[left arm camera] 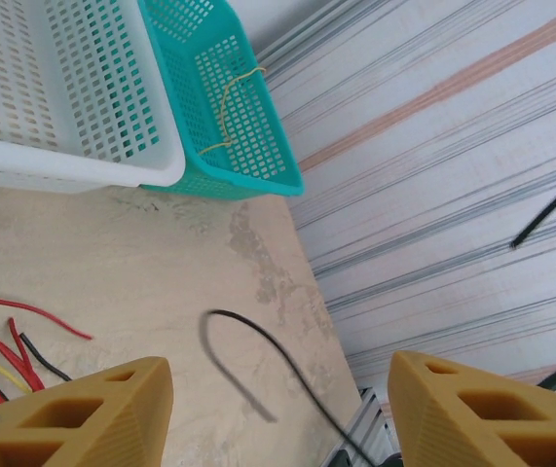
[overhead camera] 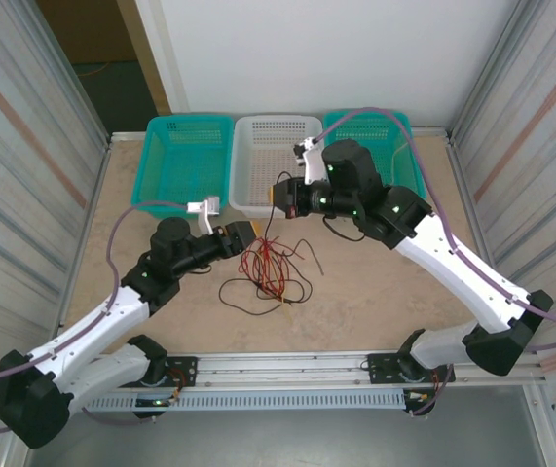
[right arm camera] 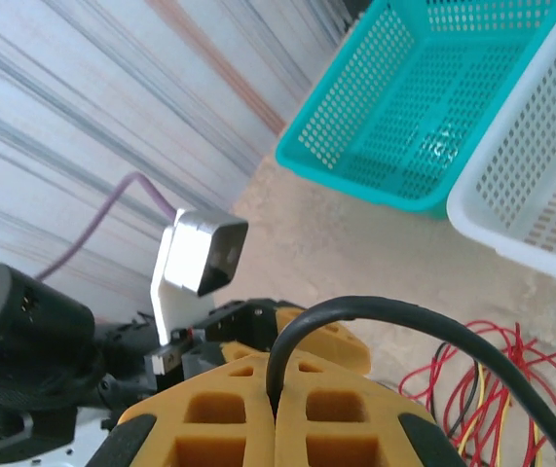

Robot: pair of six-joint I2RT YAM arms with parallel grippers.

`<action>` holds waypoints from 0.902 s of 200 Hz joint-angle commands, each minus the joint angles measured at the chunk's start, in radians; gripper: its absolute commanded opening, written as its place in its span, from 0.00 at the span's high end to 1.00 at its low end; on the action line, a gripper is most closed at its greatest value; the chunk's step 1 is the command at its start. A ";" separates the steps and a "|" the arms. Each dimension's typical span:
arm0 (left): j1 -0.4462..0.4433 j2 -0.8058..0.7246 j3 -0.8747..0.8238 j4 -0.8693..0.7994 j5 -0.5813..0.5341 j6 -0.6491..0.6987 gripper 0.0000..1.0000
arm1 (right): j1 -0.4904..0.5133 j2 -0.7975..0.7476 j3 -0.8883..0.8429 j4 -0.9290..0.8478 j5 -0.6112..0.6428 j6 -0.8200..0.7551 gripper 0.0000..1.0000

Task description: Untangle the cables

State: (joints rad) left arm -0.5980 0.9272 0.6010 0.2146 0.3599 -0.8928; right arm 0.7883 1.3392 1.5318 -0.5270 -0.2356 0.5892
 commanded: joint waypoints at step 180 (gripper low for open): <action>-0.008 0.242 0.410 -0.017 0.140 0.336 0.89 | -0.256 0.020 -0.040 0.341 -0.378 0.218 1.00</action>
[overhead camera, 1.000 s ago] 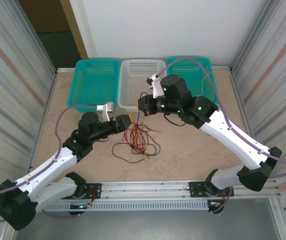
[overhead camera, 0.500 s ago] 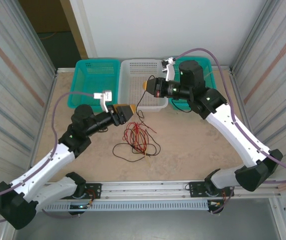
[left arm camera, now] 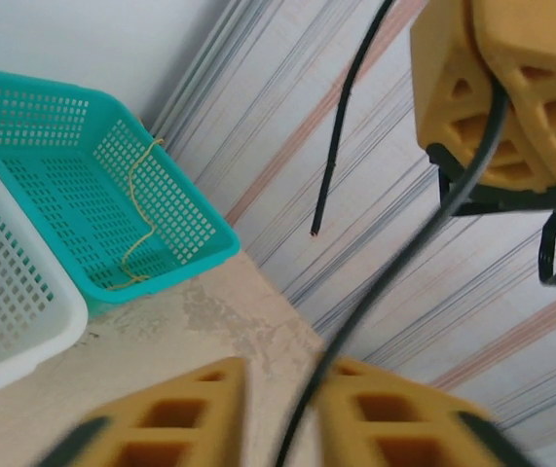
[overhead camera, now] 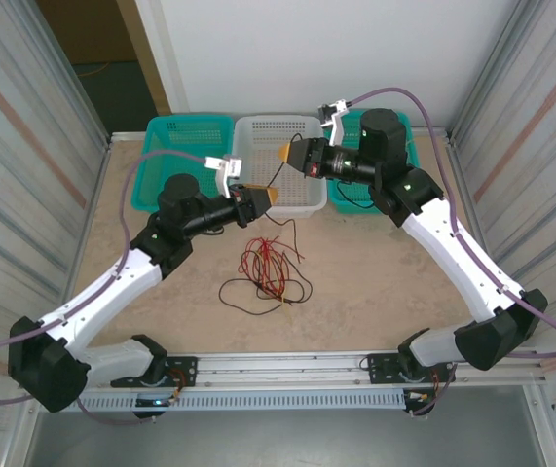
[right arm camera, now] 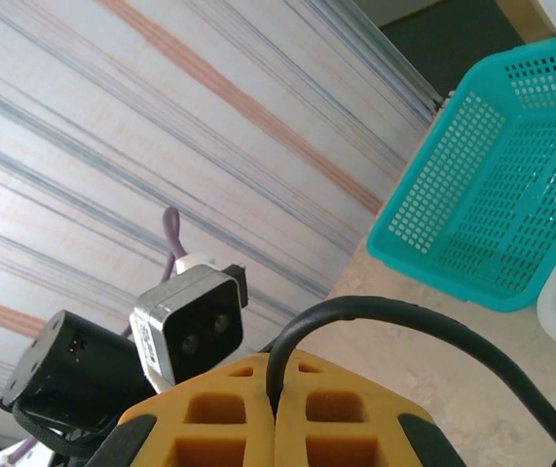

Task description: Untangle the cables

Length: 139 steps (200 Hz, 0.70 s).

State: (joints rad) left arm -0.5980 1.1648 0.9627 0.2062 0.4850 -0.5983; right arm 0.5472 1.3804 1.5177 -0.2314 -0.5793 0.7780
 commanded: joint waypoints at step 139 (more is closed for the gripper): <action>0.161 0.557 0.739 -0.442 -0.228 0.073 1.00 | -0.076 -0.201 -0.229 -0.319 0.314 -0.082 0.47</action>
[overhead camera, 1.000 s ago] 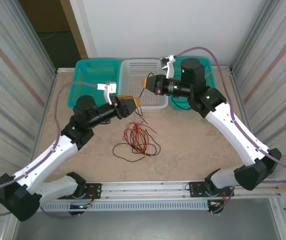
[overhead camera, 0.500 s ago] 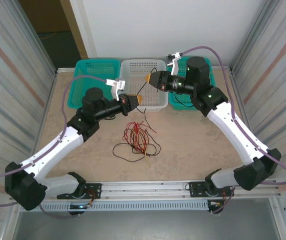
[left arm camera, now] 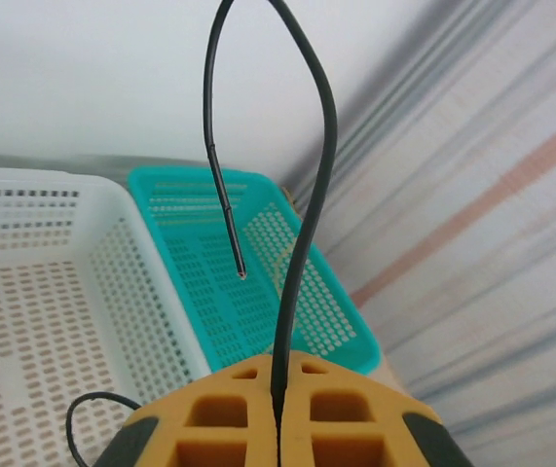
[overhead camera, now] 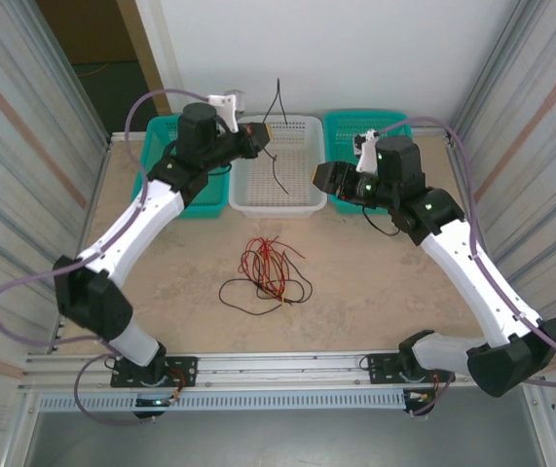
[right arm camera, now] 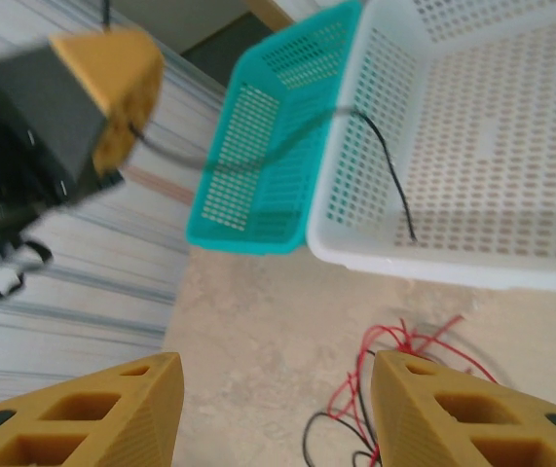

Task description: Untangle the cables

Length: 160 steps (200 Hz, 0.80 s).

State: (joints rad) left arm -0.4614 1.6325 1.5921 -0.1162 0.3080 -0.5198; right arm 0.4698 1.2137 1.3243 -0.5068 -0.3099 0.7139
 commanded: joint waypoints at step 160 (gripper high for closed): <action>0.046 -0.527 -0.578 -0.207 -0.151 -0.035 0.46 | 0.388 0.419 0.014 -0.134 0.206 -0.126 0.53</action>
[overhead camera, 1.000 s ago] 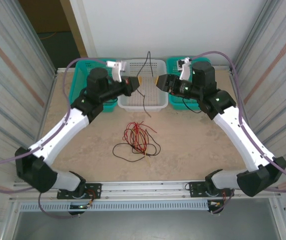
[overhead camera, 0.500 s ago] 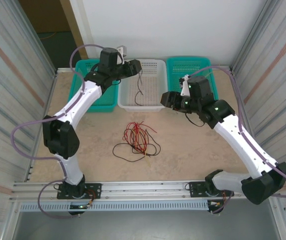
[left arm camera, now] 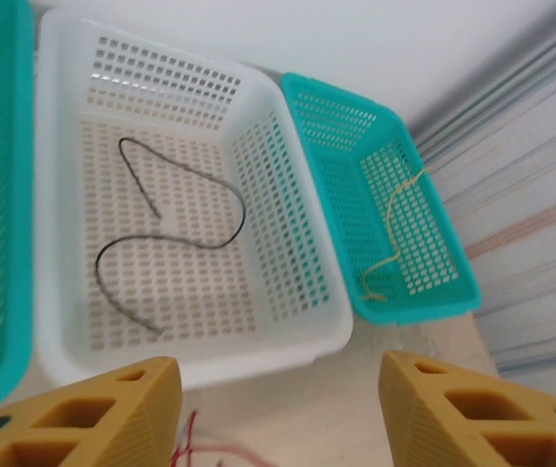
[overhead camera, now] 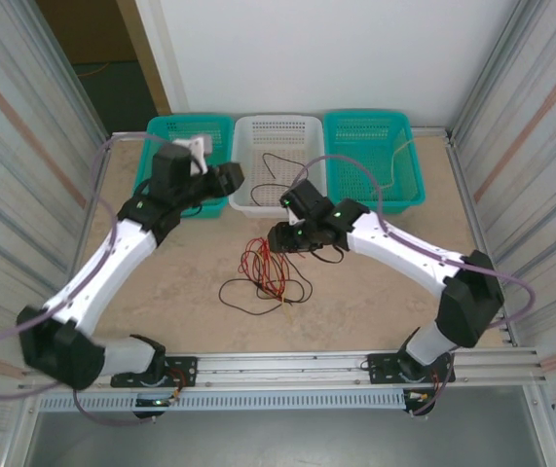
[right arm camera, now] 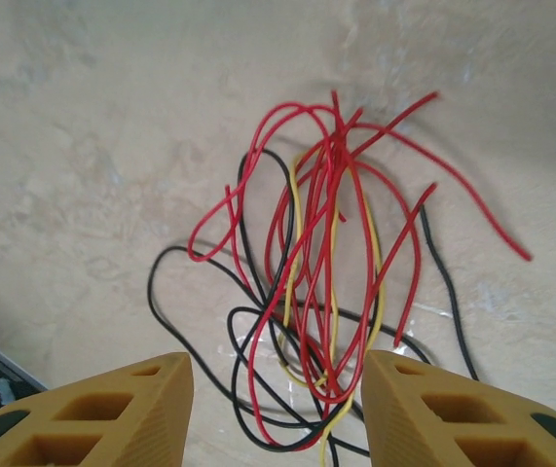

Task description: Untangle the cables

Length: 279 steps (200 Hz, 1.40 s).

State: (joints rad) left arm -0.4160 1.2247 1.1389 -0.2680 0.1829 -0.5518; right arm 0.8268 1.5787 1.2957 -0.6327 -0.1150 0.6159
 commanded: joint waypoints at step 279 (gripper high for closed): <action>-0.125 -0.211 -0.433 0.315 0.170 -0.173 0.54 | 0.056 -0.134 0.100 -0.013 0.078 -0.199 1.00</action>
State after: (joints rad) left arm -0.5186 1.0077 0.6727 -0.1085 0.3180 -0.7528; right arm 0.8818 1.5188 1.3605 -0.6449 -0.0750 0.4759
